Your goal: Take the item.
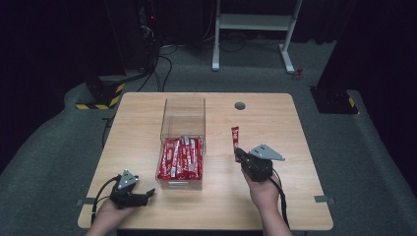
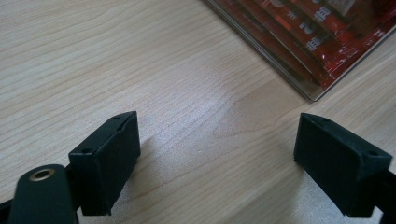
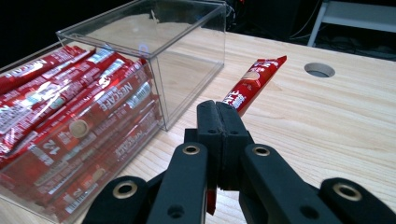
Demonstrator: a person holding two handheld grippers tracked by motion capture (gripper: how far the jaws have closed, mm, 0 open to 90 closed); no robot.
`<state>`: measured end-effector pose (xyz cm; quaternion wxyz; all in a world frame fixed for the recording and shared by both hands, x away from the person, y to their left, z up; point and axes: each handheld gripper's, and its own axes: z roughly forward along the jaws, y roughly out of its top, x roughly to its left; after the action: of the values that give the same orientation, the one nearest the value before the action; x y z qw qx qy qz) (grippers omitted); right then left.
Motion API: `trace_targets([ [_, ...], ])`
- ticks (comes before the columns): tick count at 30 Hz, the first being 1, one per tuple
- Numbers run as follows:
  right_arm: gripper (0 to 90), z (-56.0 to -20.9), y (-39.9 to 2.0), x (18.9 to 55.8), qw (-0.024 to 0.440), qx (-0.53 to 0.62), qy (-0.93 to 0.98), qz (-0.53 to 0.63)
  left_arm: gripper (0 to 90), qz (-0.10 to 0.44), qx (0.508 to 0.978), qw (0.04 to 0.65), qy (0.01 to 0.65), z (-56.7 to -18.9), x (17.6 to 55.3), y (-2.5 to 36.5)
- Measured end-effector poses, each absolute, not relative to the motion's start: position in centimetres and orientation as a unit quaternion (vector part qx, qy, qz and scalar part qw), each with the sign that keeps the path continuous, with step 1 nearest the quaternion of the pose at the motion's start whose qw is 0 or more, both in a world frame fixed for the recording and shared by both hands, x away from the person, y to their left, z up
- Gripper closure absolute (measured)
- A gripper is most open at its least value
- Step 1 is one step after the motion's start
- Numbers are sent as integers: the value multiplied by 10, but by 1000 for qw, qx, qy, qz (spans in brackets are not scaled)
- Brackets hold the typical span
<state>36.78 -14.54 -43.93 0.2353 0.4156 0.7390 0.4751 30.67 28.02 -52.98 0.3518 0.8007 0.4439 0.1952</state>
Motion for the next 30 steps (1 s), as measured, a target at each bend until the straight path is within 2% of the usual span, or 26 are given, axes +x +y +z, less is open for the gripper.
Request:
trace_targets([
  [30,900,-482,-149,392,211,453,757,420,150,195,801,352,444,-530,307,280],
])
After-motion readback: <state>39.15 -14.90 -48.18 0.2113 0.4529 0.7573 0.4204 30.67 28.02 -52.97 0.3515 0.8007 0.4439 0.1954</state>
